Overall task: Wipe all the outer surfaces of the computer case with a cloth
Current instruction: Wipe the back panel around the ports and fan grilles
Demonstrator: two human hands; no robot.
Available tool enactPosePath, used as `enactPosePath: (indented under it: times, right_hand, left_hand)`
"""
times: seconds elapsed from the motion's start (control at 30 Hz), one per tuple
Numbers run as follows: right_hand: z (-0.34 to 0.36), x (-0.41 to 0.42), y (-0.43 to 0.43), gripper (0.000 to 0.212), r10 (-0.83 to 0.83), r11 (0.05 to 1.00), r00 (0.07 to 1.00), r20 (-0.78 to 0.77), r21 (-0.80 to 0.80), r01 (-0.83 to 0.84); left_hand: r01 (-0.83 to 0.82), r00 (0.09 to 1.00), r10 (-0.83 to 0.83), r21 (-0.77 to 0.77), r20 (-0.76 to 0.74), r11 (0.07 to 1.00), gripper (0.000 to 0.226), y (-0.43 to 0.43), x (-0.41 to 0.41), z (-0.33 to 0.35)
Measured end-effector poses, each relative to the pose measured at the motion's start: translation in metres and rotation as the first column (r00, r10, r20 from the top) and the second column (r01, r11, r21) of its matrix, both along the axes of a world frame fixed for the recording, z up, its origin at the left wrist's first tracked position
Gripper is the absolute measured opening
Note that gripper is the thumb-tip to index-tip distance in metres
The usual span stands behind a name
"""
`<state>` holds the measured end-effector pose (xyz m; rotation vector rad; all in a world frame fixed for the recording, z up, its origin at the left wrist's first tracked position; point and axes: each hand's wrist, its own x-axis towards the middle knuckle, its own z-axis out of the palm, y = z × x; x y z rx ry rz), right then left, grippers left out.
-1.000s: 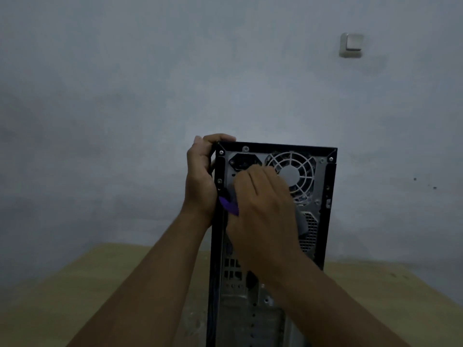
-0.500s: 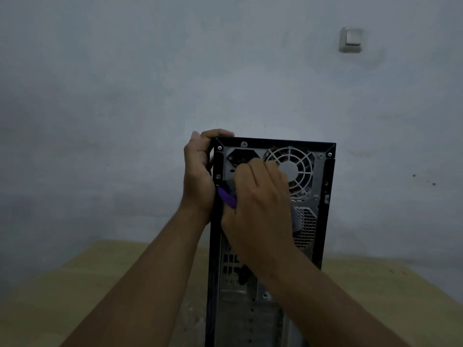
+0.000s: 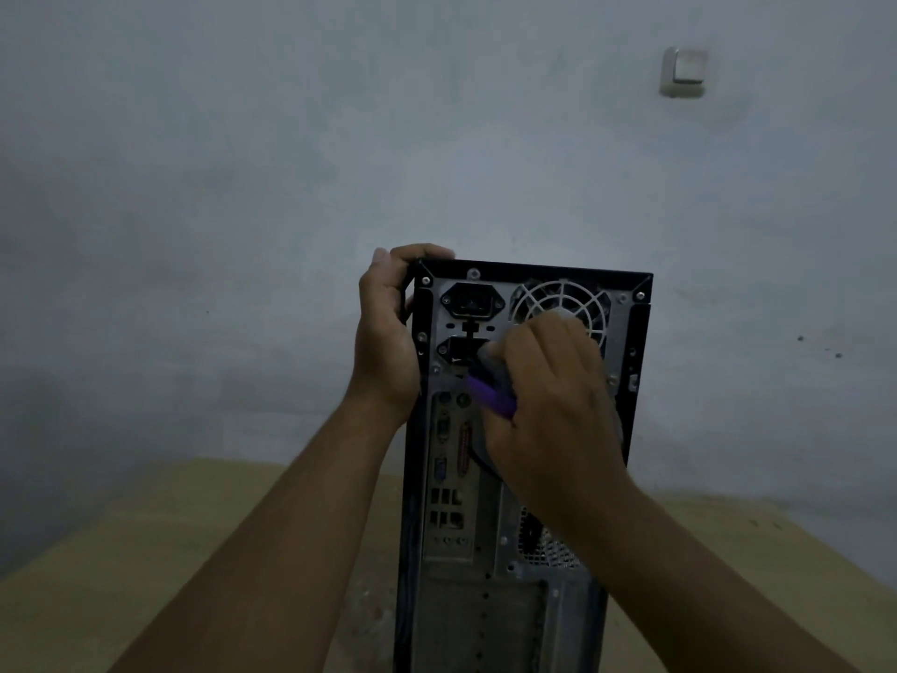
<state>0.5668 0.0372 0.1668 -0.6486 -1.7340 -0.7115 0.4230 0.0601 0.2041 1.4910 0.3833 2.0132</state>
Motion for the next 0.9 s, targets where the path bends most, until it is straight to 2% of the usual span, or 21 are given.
enactPosePath:
  times: [0.07,0.17,0.27,0.33,0.37,0.43,0.5,0.53,0.57,0.6,0.67,0.73,0.8,0.87,0.9]
  right_hand:
    - [-0.005,-0.006,0.0,0.025,-0.068,0.998,0.997,-0.034,0.007,0.068]
    - [-0.008,-0.004,0.001,0.019,-0.022,1.0,0.997,-0.072,0.004,0.022]
    - [-0.016,0.006,0.007,0.009,-0.005,0.998,0.999,0.037,0.058,0.002]
    - [-0.023,0.014,0.012,0.011,-0.036,0.992,0.996,0.082,0.126,0.026]
    - [-0.024,0.015,0.015,0.014,-0.04,0.989,0.998,0.056,0.141,0.032]
    - [-0.022,0.007,0.016,0.015,0.015,0.994,0.99,-0.143,0.112,0.001]
    - [-0.018,-0.009,0.014,0.012,0.117,0.993,0.915,-0.387,0.063,-0.101]
    - [-0.019,-0.018,0.014,0.015,0.121,0.993,0.889,-0.441,0.065,-0.103]
    - [-0.024,-0.025,0.016,0.018,0.089,0.995,0.901,-0.424,0.083,-0.059]
    - [-0.033,-0.028,0.018,0.019,0.05,0.993,0.937,-0.345,0.12,-0.008]
    - [-0.054,-0.023,0.022,0.017,-0.017,0.982,0.994,-0.112,0.184,0.037]
    - [-0.068,-0.008,0.024,0.015,-0.066,0.972,0.99,0.128,0.234,0.035]
    - [-0.073,0.007,0.025,0.016,-0.084,0.963,0.953,0.293,0.268,0.003]
    - [-0.065,0.019,0.028,0.027,-0.092,0.962,0.935,0.344,0.273,-0.005]
    - [-0.056,0.023,0.03,0.034,-0.09,0.963,0.947,0.308,0.27,0.004]
  left_hand:
    - [-0.029,1.0,0.029,-0.008,-0.012,1.0,0.055,-0.001,0.0,0.0]
    - [-0.082,0.996,0.081,-0.01,-0.036,0.997,0.05,-0.002,0.0,0.002]
    - [-0.107,0.992,0.107,-0.001,-0.063,0.994,0.044,-0.004,0.0,0.002]
    - [-0.122,0.989,0.123,0.015,-0.08,0.992,0.042,-0.004,0.001,0.002]
    - [-0.12,0.99,0.121,0.017,-0.078,0.993,0.041,-0.004,0.001,0.002]
    - [-0.101,0.993,0.101,0.009,-0.063,0.995,0.041,-0.003,0.001,0.002]
    - [-0.085,0.995,0.085,0.004,-0.049,0.996,0.04,-0.003,0.002,0.002]
    - [-0.081,0.996,0.081,0.004,-0.046,0.997,0.04,-0.002,0.002,0.002]
    - [-0.082,0.996,0.082,0.002,-0.046,0.997,0.04,-0.002,0.002,0.001]
    - [-0.088,0.995,0.088,0.005,-0.049,0.996,0.04,-0.001,0.002,0.002]
    - [-0.077,0.996,0.077,0.007,-0.051,0.997,0.04,-0.001,0.001,0.001]
    - [-0.065,0.996,0.065,0.012,-0.055,0.998,0.04,0.0,0.0,0.001]
    - [-0.078,0.995,0.079,0.019,-0.067,0.997,0.04,-0.001,0.0,0.002]
    - [-0.079,0.994,0.08,0.02,-0.07,0.997,0.04,-0.001,0.0,0.002]
    - [-0.075,0.995,0.076,0.021,-0.069,0.997,0.04,-0.001,0.0,0.001]
